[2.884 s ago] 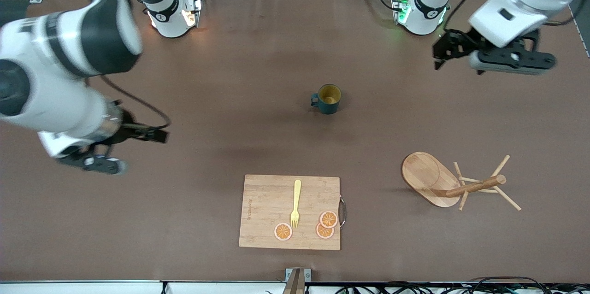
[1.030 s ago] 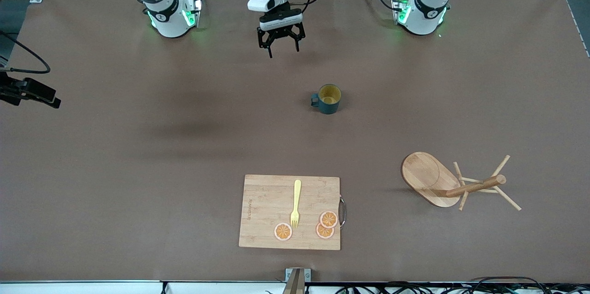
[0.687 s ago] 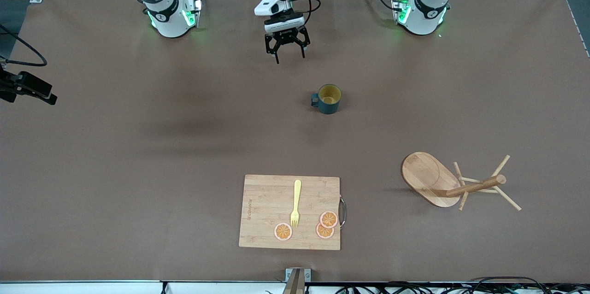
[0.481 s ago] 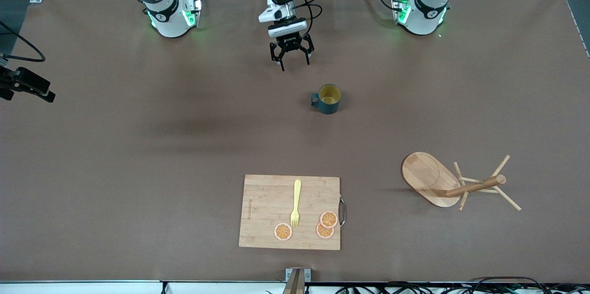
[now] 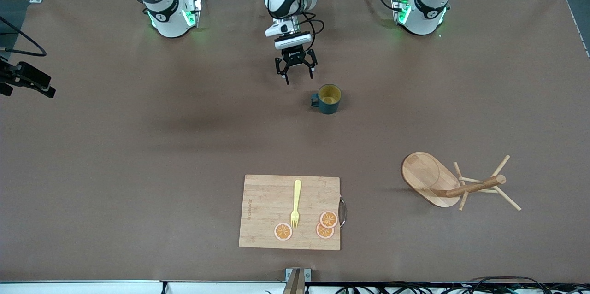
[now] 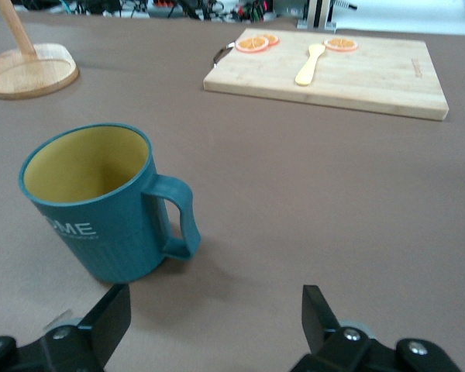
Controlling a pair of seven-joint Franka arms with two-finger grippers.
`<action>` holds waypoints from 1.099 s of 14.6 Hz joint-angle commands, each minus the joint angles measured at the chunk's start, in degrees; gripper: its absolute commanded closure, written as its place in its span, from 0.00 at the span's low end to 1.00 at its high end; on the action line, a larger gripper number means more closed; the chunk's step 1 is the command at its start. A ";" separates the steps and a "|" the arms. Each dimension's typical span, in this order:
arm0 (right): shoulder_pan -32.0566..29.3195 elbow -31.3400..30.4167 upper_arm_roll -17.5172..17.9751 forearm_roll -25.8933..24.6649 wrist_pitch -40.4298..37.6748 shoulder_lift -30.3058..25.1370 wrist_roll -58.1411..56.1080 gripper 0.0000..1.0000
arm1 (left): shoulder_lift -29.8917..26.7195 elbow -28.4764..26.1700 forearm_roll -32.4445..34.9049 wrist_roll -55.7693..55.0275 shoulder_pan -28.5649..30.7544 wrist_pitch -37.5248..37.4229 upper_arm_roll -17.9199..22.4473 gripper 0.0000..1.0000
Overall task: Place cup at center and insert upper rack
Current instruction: 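Lower the left gripper and grasp the mug handle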
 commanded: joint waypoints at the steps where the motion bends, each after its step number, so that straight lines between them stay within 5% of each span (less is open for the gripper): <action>1: 0.43 -0.76 0.56 -1.18 -0.24 -1.31 -0.90 0.00 | 0.80 0.89 1.51 -1.99 -8.07 -1.20 7.74 0.03; 16: 3.69 -0.85 0.65 -0.48 -1.13 -1.22 -0.90 0.00 | 5.90 4.13 7.40 -1.03 -10.11 -1.12 13.47 0.19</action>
